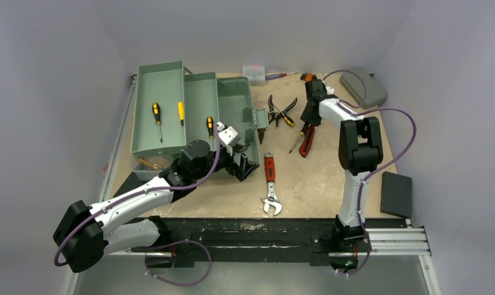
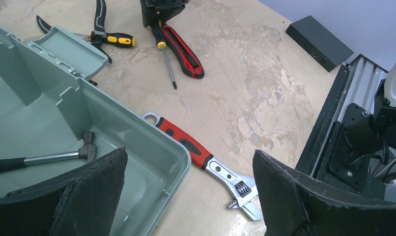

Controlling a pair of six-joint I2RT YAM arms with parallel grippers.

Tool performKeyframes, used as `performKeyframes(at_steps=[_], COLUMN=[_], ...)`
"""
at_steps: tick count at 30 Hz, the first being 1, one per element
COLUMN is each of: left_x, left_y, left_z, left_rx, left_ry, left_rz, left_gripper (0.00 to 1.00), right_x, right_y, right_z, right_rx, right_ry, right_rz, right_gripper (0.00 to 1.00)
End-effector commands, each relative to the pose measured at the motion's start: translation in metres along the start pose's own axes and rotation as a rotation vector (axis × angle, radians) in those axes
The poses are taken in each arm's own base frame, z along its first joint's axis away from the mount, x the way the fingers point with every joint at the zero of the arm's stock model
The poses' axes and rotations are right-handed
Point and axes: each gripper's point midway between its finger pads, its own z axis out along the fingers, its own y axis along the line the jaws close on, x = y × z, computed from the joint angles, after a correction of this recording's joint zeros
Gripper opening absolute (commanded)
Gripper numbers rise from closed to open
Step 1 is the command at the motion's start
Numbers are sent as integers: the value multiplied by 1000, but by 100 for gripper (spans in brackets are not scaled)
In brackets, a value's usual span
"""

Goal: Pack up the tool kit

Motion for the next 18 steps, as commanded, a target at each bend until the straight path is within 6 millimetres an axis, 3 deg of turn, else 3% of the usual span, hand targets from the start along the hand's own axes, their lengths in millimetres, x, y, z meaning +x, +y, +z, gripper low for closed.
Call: performKeyframes(at_steps=[1,7,13,18], left_x=[-13,-11,-6,-6], left_y=[-6,-4,-1,0], left_z=[-4,-2,3,3], left_rx=[26,22,11,10], left_ry=[-49,-44,-26,-24], left_rz=[31,34,38,41], left_gripper=[95,95,95,95], right_x=[-31,-45,-35,-32], right_y=[11,44,79,95], right_z=[-57,-120,-178,-230], right_rx=[-154,-446,-772,-1002], right_ry=[-128,-183,-180,-238], right_rz=[64,7,-69,-107], right_gripper=[17,15,14,16])
